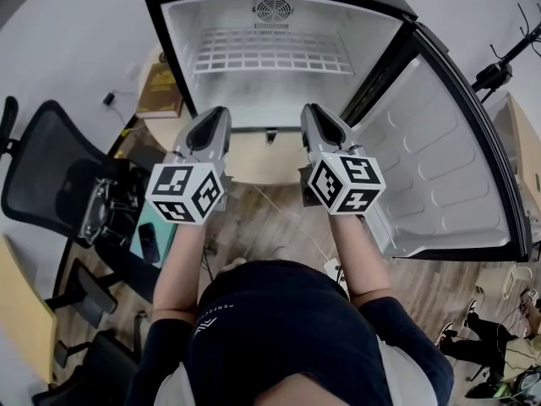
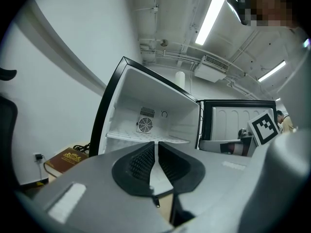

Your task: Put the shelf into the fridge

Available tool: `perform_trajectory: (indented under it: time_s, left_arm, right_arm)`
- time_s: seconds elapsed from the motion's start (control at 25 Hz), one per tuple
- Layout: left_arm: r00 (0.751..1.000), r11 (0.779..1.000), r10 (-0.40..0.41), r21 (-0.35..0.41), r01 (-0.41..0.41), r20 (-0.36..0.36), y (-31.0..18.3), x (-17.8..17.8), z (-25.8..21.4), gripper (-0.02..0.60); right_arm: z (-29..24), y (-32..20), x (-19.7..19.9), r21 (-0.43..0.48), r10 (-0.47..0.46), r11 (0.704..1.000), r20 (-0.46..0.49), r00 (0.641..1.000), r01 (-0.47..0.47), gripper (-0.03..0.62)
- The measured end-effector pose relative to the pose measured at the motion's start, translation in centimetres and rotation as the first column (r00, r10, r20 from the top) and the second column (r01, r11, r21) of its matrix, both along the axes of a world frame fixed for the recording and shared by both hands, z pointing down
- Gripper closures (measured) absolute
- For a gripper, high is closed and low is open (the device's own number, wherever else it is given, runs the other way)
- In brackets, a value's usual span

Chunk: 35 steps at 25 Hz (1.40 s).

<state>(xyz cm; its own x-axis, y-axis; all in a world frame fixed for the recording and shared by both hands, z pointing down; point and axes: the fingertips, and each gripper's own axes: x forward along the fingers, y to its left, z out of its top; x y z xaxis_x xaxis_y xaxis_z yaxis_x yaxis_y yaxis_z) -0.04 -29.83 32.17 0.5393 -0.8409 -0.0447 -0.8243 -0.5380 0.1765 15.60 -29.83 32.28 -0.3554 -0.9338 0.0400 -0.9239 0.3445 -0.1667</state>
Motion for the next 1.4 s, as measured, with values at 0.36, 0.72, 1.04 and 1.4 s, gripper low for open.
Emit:
perform_trajectory:
  time_s: [0.36, 0.72, 1.04, 1.4]
  left_arm:
    - [1.0, 0.999, 0.015, -0.04, -0.015, -0.002, 1.2, 0.2, 1.4, 0.554]
    - [1.0, 0.996, 0.012, -0.083, -0.013, -0.01, 1.5, 0.0, 2.9, 0.555]
    - [1.0, 0.995, 0.003, -0.104, -0.005, -0.021, 1.9, -0.4, 3.7, 0.569]
    - [1.0, 0.993, -0.008, -0.121, 0.004, -0.03, 2.2, -0.8, 4.1, 0.58]
  right_arm:
    - [1.4, 0.9, 0.8, -0.036, 0.034, 0.999, 0.046, 0.998, -0.032, 0.592]
    - [3.2, 1.8, -0.1, -0.082, 0.004, 0.997, 0.04, 0.999, -0.001, 0.592]
    - [2.9, 2.5, 0.0, -0.073, 0.004, 0.997, 0.023, 1.0, -0.002, 0.592]
    - [2.7, 3.0, -0.1, -0.073, 0.003, 0.997, 0.039, 0.999, 0.0, 0.592]
